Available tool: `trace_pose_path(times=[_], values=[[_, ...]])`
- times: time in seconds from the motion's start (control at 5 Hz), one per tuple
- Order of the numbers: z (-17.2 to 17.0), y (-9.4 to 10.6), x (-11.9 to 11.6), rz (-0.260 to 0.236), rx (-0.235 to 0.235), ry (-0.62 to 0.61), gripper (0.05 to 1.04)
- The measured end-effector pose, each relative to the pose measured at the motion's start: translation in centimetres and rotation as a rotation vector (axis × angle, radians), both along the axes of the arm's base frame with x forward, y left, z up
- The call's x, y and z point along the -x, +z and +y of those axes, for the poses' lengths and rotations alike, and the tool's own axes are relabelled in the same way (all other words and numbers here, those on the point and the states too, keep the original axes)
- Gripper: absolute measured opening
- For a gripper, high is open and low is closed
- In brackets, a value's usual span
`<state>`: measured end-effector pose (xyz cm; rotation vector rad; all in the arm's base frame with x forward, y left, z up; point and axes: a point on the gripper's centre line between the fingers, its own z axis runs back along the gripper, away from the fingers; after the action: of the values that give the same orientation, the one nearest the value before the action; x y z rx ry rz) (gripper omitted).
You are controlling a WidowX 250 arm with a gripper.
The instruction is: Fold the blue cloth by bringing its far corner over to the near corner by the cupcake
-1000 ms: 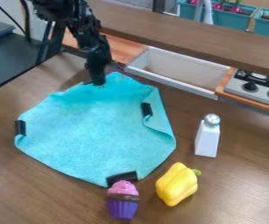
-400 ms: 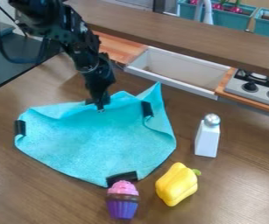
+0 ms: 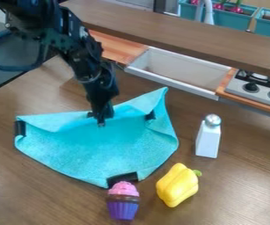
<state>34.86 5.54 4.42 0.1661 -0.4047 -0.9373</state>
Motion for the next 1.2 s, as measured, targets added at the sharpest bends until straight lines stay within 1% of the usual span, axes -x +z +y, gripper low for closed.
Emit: trace_pose_path(times=[0.2,0.4,0.6,1.0,1.2], values=[[-1.8,-0.1,1.1,0.02,0.005,-0.034,0.055],[-3.1,-1.0,2.0,0.055,0.01,-0.054,0.055],[-4.0,-1.4,2.6,0.074,0.031,-0.079,0.053],[-5.8,-2.2,3.7,0.11,0.032,-0.129,0.068],[-6.6,-2.3,4.1,0.133,0.06,-0.189,0.209]])
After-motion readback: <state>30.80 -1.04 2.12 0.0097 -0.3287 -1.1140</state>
